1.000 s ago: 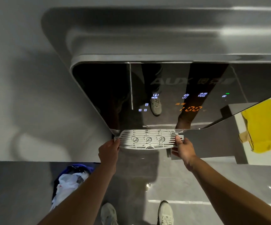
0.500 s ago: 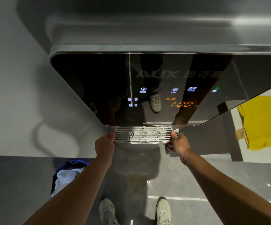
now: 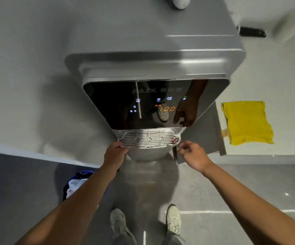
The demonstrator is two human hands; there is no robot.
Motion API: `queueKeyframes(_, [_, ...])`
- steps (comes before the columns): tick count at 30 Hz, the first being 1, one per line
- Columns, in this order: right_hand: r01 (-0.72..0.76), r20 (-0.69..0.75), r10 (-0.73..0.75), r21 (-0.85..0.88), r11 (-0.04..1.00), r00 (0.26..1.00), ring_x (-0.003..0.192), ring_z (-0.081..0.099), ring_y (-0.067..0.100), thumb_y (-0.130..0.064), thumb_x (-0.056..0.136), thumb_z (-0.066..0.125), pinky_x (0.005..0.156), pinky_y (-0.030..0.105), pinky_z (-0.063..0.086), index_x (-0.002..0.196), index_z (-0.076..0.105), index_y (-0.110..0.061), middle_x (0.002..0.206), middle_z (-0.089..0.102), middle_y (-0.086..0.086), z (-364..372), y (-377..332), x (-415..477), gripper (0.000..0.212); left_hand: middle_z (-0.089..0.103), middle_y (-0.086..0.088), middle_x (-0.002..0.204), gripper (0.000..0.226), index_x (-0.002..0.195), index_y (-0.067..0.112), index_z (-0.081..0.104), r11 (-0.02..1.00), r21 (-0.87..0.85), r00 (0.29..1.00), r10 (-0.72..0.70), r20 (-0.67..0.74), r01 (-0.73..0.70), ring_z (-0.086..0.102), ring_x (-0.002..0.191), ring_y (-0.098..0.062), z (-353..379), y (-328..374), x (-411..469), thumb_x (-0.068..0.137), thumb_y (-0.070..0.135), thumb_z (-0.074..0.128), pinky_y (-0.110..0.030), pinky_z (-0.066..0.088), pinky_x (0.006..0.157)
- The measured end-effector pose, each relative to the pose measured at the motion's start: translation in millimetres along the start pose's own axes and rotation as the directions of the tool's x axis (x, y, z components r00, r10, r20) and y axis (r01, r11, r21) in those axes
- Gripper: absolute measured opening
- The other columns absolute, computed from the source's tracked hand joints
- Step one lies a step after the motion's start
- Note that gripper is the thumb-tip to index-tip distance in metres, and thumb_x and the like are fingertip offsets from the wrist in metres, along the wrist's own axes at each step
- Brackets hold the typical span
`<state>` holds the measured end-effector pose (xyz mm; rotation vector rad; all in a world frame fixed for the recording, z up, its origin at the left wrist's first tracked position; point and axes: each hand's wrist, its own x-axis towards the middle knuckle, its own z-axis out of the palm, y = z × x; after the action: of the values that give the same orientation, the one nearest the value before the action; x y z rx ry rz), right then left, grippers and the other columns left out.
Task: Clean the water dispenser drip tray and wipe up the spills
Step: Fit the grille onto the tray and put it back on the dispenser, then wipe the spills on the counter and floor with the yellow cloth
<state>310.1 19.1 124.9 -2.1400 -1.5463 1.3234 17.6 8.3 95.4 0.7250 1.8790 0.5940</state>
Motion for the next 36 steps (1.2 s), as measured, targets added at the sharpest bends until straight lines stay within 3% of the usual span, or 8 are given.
queueKeyframes(4, [0.200,-0.190,-0.208,-0.061,0.978,0.959,0.081,0.069,0.005,-0.015,0.090,0.068,0.077,0.021,0.051,0.078,0.067,-0.034,0.085,0.075,-0.011,-69,-15,-48,0.022,0.072,-0.001,0.086,0.008,0.104,0.024,0.070,0.960,0.131,0.936,0.202,0.289,-0.248,0.068,0.085,-0.021,-11,20,-55,0.096,0.022,0.067,-0.044,0.056,0.082])
queueKeyframes(6, [0.282,-0.417,-0.332,-0.178,0.943,0.846,0.092,0.069,0.016,-0.017,0.093,0.064,0.080,0.025,0.052,0.096,0.068,-0.030,0.096,0.074,0.001,-108,-19,-49,0.014,0.074,0.003,0.095,0.018,0.114,0.019,0.071,0.861,0.265,0.876,0.334,0.348,-0.433,0.069,0.088,-0.014,-14,30,-78,0.097,0.024,0.068,-0.036,0.054,0.082])
queueKeyframes(8, [0.203,-0.494,-0.388,-0.387,0.900,0.778,0.118,0.057,0.040,-0.024,0.098,0.058,0.100,0.044,0.046,0.132,0.062,-0.018,0.127,0.063,0.021,-139,-16,-35,0.034,0.075,0.002,0.105,0.025,0.121,0.017,0.069,0.791,0.298,0.825,0.411,0.388,-0.534,0.070,0.095,-0.012,-15,43,-99,0.097,0.023,0.069,-0.033,0.056,0.086])
queueKeyframes(12, [-0.065,-0.318,-0.133,-0.541,0.839,0.939,0.145,0.031,0.043,-0.045,0.105,0.041,0.117,0.056,0.029,0.159,0.031,-0.021,0.160,0.032,0.021,-154,15,-16,0.059,0.075,0.006,0.107,0.027,0.123,0.021,0.068,0.726,0.261,0.751,0.505,0.426,-0.636,0.070,0.094,-0.006,-10,67,-128,0.097,0.026,0.068,-0.030,0.057,0.085])
queueKeyframes(17, [-0.185,-0.413,-0.138,-0.649,0.738,0.900,0.117,0.053,0.042,-0.061,0.100,0.037,0.090,0.052,0.045,0.132,0.047,-0.013,0.130,0.054,0.022,-144,39,-18,0.059,0.072,0.025,0.097,0.035,0.117,0.041,0.065,0.661,0.259,0.695,0.567,0.443,-0.704,0.069,0.092,0.003,6,87,-143,0.087,0.057,0.058,-0.017,0.055,0.080])
queueKeyframes(27, [-0.032,-0.204,-0.053,-0.395,0.918,0.978,0.092,0.065,0.038,-0.041,0.099,0.046,0.068,0.037,0.040,0.102,0.045,-0.021,0.102,0.067,0.011,-202,92,-84,0.020,0.073,0.012,0.089,0.023,0.115,0.027,0.068,0.548,0.466,0.719,0.550,0.425,-0.695,0.070,0.085,-0.009,116,146,-192,0.092,0.028,0.071,-0.035,0.058,0.082])
queueKeyframes(30, [0.027,-0.264,-0.113,-0.310,0.950,0.958,0.080,0.064,0.035,-0.036,0.096,0.047,0.064,0.037,0.042,0.091,0.037,-0.026,0.082,0.057,-0.001,-238,112,-105,0.015,0.071,0.010,0.102,0.032,0.123,0.028,0.066,0.481,0.520,0.706,0.531,0.468,-0.706,0.069,0.091,-0.010,168,166,-196,0.092,0.032,0.070,-0.036,0.058,0.087])
queueKeyframes(36, [0.046,-0.407,-0.170,-0.298,0.954,0.897,0.074,0.066,0.031,-0.057,0.100,0.038,0.063,0.039,0.048,0.088,0.038,-0.028,0.079,0.061,-0.005,-323,146,-115,0.031,0.043,-0.001,0.159,0.060,0.153,0.026,0.044,0.320,0.566,0.647,0.456,0.611,-0.760,0.041,0.146,-0.024,284,196,-180,0.096,0.039,0.058,-0.038,0.036,0.119])
